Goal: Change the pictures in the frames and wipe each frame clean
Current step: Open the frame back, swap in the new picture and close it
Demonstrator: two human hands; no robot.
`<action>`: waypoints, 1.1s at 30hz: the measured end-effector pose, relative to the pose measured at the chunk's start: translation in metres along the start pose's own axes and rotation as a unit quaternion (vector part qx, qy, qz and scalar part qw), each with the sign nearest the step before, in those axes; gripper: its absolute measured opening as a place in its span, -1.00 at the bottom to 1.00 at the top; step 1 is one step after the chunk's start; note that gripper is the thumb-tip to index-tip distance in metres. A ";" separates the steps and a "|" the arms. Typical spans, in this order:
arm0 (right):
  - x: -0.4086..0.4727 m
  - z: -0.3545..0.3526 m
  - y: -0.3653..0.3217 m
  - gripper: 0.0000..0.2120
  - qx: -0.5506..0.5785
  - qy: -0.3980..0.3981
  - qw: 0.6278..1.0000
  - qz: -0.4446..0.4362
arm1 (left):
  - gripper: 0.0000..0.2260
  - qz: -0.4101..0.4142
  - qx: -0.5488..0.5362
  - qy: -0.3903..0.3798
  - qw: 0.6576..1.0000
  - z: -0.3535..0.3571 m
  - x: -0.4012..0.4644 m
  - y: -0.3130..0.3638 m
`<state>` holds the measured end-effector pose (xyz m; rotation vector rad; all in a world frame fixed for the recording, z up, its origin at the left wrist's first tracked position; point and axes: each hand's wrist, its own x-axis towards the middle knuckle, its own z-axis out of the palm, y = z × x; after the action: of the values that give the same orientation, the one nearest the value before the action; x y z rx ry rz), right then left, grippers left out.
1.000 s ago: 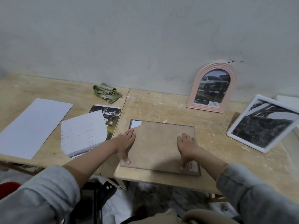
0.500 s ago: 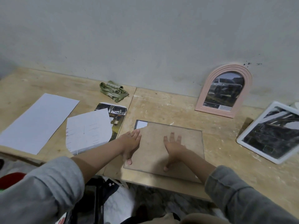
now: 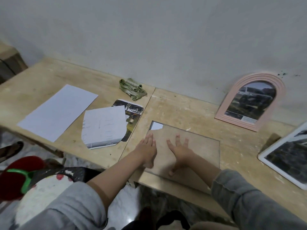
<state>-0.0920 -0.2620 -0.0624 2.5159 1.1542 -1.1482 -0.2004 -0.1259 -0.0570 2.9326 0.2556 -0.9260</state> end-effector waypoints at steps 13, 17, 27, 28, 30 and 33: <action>-0.045 0.061 0.061 0.05 0.048 0.193 0.980 0.008 | -0.17 -0.059 -0.152 0.047 0.986 0.006 0.000 0.053; -0.054 0.091 0.074 -0.11 0.087 0.305 0.948 0.030 | -0.25 -0.021 -0.114 0.135 0.984 0.024 0.010 0.065; -0.042 0.106 0.077 -0.21 0.090 0.352 0.930 0.062 | 0.05 0.008 -0.079 0.194 0.978 0.044 0.024 0.059; -0.041 0.106 0.078 -0.21 0.085 0.346 0.932 0.065 | 0.08 0.006 -0.076 0.187 0.979 0.042 0.025 0.059; -0.039 0.106 0.077 -0.18 0.075 0.326 0.939 0.072 | 0.10 0.008 -0.073 0.177 0.981 0.041 0.025 0.059; -0.040 0.103 0.076 -0.15 0.075 0.321 0.941 0.076 | 0.11 0.006 -0.072 0.173 0.982 0.040 0.025 0.059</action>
<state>-0.1157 -0.3809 -0.1189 3.1498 0.9762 -0.3805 -0.1927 -0.1844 -0.1044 2.9368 0.3038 -0.3695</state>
